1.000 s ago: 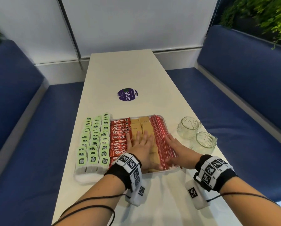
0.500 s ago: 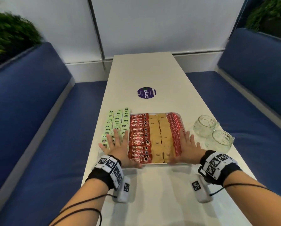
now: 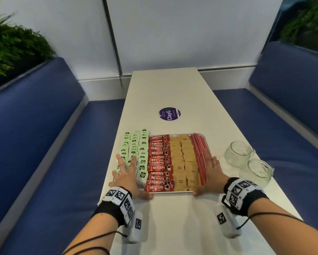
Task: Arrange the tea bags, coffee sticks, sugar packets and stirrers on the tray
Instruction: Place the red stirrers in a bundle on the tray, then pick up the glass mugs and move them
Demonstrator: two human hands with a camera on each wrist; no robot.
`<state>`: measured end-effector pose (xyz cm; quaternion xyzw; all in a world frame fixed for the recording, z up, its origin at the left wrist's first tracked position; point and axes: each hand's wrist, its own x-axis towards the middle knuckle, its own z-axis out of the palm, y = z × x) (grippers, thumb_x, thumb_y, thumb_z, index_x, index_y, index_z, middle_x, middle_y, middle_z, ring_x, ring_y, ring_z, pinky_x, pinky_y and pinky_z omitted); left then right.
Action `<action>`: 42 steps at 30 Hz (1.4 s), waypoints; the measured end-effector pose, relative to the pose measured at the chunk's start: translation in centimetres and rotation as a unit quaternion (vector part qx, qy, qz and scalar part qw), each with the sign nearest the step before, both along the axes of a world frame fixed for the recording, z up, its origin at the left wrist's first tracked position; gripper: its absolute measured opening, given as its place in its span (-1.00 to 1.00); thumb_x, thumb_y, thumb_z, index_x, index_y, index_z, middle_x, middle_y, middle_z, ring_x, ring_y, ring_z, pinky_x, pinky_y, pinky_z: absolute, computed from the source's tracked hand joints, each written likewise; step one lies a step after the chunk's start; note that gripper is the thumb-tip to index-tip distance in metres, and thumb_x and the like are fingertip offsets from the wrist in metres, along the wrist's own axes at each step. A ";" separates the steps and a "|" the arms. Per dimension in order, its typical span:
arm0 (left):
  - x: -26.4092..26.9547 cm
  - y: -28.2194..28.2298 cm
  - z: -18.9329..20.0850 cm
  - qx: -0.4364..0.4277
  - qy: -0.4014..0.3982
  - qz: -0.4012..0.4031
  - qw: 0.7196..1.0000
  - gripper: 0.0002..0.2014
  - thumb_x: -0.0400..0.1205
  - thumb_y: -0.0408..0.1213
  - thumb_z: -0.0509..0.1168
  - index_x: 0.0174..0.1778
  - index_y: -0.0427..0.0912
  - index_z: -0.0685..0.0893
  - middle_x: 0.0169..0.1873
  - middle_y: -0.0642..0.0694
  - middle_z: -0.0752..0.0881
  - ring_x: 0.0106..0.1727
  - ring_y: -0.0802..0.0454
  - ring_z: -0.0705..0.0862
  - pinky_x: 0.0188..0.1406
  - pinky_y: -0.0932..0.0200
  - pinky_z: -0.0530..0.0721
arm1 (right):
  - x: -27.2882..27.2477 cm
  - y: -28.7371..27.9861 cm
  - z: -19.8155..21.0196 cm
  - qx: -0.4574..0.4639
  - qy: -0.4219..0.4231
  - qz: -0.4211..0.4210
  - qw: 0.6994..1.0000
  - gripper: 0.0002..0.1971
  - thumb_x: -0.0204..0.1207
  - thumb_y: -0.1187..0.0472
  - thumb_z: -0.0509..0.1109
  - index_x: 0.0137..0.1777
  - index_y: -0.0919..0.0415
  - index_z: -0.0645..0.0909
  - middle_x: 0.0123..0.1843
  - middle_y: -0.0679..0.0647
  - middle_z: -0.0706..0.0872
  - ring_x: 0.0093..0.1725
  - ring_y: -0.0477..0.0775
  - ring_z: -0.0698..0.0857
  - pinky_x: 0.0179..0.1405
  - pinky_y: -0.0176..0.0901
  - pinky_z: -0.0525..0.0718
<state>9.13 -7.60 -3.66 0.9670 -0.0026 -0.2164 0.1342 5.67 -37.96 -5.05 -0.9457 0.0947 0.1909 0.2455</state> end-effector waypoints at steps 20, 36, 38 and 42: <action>-0.5 -6.3 1.9 -0.014 -0.029 -0.094 0.995 0.56 0.12 0.39 0.57 0.54 0.15 -0.66 0.21 -0.12 -0.94 0.56 -0.32 -0.58 0.54 -0.55 -0.30 | -4.3 -8.1 4.2 -0.157 -0.155 -0.107 0.969 0.06 0.40 0.01 0.50 0.70 0.01 -0.19 0.62 0.20 0.25 0.66 0.36 0.10 0.60 0.31 0.18; -8.9 -12.1 1.1 -0.243 0.080 -0.223 0.941 0.07 0.37 -0.01 0.63 0.70 0.04 0.12 0.56 -0.07 0.47 0.48 -0.04 0.51 0.46 0.05 0.49 | -8.5 1.6 6.3 0.036 0.032 -0.084 0.995 -0.22 0.38 -0.20 0.53 0.40 0.28 0.34 -0.07 0.16 0.72 -0.38 0.09 0.81 -0.23 0.04 0.83; -9.1 -11.6 0.8 -0.235 0.082 -0.228 0.941 0.12 0.35 0.00 0.64 0.71 0.05 0.06 0.57 -0.06 0.46 0.53 -0.04 0.46 0.45 0.12 0.45 | -8.2 2.4 6.0 0.059 0.048 -0.072 0.994 -0.28 0.45 -0.20 0.47 0.40 0.29 0.34 -0.10 0.19 0.77 -0.35 0.09 0.83 -0.14 0.04 0.83; -8.4 -10.3 1.0 -0.247 0.058 -0.206 0.945 -0.05 0.29 -0.03 0.68 0.55 0.04 0.32 0.49 0.03 0.53 0.45 0.02 0.52 0.39 0.08 0.52 | -7.7 2.9 5.9 0.114 0.039 -0.072 0.990 -0.48 0.51 -0.10 0.47 0.26 0.25 0.45 -0.08 0.22 0.79 -0.22 0.17 0.84 -0.10 0.07 0.83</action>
